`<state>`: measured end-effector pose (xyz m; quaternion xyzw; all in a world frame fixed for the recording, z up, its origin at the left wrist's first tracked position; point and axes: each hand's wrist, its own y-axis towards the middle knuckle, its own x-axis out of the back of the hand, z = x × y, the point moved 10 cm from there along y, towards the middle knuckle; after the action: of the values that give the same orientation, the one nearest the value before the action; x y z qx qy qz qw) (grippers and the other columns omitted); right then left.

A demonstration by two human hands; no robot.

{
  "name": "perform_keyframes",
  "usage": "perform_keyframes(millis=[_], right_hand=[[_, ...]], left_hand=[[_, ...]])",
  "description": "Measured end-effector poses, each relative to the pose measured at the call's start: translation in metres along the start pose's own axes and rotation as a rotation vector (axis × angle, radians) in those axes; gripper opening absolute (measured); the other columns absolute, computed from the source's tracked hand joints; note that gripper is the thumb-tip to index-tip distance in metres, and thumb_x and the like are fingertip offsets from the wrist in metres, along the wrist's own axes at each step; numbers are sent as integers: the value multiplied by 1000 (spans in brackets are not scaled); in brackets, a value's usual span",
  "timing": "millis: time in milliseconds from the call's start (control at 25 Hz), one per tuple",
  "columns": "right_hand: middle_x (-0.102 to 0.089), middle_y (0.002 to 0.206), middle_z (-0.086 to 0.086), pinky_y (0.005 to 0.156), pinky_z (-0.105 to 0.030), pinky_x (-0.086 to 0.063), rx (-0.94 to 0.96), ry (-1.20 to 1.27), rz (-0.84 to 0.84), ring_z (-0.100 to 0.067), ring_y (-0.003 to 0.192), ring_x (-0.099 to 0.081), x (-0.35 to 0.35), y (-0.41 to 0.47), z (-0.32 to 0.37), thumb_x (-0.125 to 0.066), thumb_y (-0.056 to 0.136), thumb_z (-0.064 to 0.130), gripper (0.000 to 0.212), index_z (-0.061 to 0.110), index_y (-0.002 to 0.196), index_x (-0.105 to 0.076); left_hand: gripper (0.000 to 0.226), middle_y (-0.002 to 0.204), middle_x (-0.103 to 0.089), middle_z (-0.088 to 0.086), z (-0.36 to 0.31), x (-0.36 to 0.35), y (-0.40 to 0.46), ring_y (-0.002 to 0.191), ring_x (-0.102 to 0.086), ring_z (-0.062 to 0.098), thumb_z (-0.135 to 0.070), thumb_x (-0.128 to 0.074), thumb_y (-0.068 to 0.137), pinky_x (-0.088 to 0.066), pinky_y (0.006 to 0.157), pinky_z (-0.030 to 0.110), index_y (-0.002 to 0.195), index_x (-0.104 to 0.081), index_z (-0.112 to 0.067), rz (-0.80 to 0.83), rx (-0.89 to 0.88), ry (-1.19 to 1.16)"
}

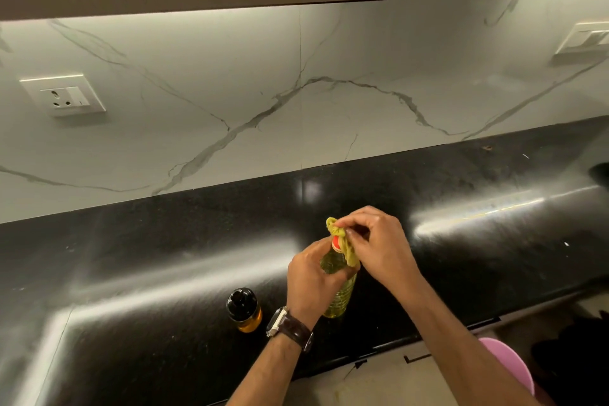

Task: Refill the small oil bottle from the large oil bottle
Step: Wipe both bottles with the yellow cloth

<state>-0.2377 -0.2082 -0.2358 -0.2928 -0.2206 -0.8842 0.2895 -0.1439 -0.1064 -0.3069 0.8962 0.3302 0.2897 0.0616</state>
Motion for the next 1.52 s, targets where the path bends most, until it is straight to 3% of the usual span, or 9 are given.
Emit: perform_keyframes(millis=[160, 240, 440, 600, 760, 920, 1040, 1240, 1520], right_hand=[[-77, 97, 13, 91, -30, -61, -218, 242, -1, 3, 98, -71, -15, -24, -52, -73, 94, 12, 19, 27, 103, -79], [-77, 97, 13, 90, -28, -61, -226, 266, -56, 2, 97, -71, -15, -39, -59, -76, 92, 12, 17, 25, 103, -79], [-74, 98, 13, 80, -21, -60, -138, 314, -178, -2, 96, -71, -15, -61, -35, -80, 88, 13, 14, 18, 101, -79], [-74, 99, 13, 81, -21, -60, -121, 302, -301, -3, 96, -71, 3, -47, -41, -78, 89, 12, 14, 20, 101, -78], [-77, 98, 7, 82, -31, -63, -237, 445, -358, -10, 95, -74, 20, -45, -84, -73, 93, 11, 14, 20, 104, -77], [-79, 99, 3, 84, -40, -64, -268, 569, -337, -18, 96, -76, 16, -58, -110, -74, 93, 8, 17, 18, 105, -78], [-78, 103, 7, 89, -34, -61, -199, 536, -264, -12, 100, -74, 0, -57, -95, -78, 90, 10, 22, 19, 110, -79], [-76, 108, 8, 91, -13, -53, -43, 316, -223, 3, 103, -69, -17, -49, -73, -77, 90, 5, 23, 14, 111, -81], [-79, 93, 10, 87, -39, -63, -392, 389, -125, -4, 90, -74, -65, -74, -151, -79, 83, -4, 25, 18, 95, -83]], left_hand=[[45, 112, -72, -24, -3, 4, -2, 105, -65, -8, -53, -79, 79, -52, 89, 14, 121, -72, -39, -2, 7, -14], [48, 114, -75, -18, -1, 6, -2, 104, -67, -5, -59, -71, 81, -55, 89, 19, 122, -74, -33, -13, 1, -19], [38, 116, -75, -15, 11, 2, 1, 105, -68, 0, -39, -78, 88, -60, 89, 33, 124, -74, -30, 4, 11, 33], [46, 113, -74, -18, 6, 2, 1, 103, -67, -2, -48, -82, 81, -60, 88, 30, 123, -73, -33, 5, 29, 12], [55, 123, -66, -19, 5, -3, -4, 112, -59, -6, -44, -88, 77, -55, 98, 34, 126, -64, -38, 72, 36, 5], [79, 141, -60, -10, -3, 13, -2, 130, -56, 6, -37, -88, 80, -50, 102, 27, 150, -52, -26, 6, 3, -64], [59, 124, -71, -12, -23, 20, 8, 110, -67, 8, -20, -88, 80, -60, 84, 27, 135, -67, -30, 1, -125, -13], [50, 118, -74, -11, -32, 20, 17, 103, -73, 4, -23, -87, 80, -65, 75, 31, 125, -69, -36, 56, -186, 33], [48, 117, -74, -12, -34, 22, 12, 107, -72, 1, -19, -85, 79, -65, 77, 29, 122, -69, -34, 27, -162, 18]])
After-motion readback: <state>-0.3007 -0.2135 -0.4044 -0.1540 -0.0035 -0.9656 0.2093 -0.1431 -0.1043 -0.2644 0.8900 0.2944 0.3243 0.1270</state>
